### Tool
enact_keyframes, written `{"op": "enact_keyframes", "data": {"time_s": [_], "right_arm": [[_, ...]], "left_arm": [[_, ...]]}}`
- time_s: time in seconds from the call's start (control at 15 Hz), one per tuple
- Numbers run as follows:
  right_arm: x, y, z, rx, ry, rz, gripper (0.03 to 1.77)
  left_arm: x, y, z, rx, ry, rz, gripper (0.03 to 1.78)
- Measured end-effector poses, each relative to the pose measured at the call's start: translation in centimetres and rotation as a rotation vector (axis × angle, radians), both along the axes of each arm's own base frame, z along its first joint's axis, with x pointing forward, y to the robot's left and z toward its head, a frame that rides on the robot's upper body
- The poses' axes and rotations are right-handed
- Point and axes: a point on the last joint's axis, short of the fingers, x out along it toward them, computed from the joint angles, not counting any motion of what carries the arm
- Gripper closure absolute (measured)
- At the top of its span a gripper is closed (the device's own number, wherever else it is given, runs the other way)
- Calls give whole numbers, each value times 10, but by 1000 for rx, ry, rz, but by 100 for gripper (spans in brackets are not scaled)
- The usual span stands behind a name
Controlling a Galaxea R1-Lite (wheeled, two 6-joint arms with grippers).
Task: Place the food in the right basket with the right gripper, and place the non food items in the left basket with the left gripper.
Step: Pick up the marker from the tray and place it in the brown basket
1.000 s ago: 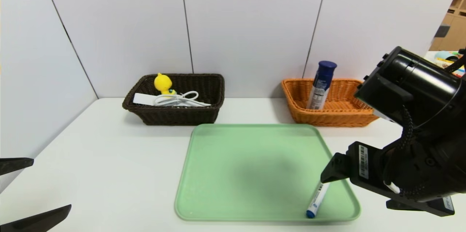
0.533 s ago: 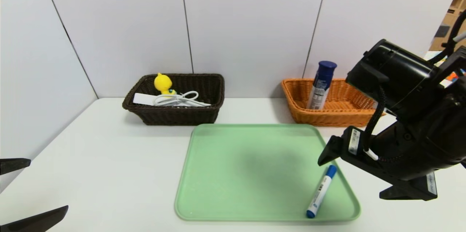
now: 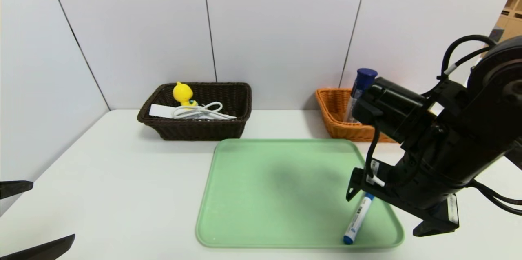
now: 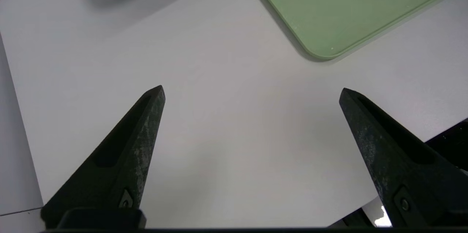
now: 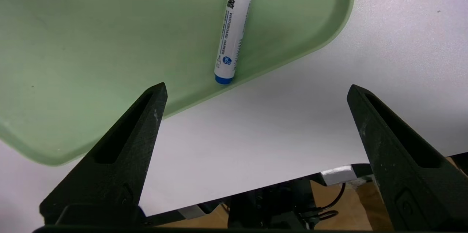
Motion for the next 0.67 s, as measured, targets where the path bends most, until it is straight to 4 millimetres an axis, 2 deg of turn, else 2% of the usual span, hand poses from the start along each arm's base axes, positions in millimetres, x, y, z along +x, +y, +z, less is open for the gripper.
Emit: {"op": "enact_keyframes", "data": {"time_s": [0.33,0.67], "right_arm": [[11,7,-26,-4,23,-3,10],[21,11,-41,5,31,-10,10]], "left_arm": [[-1,0,-1,1,2,0,12],[-1,0,-2,1,3,1,12]]}}
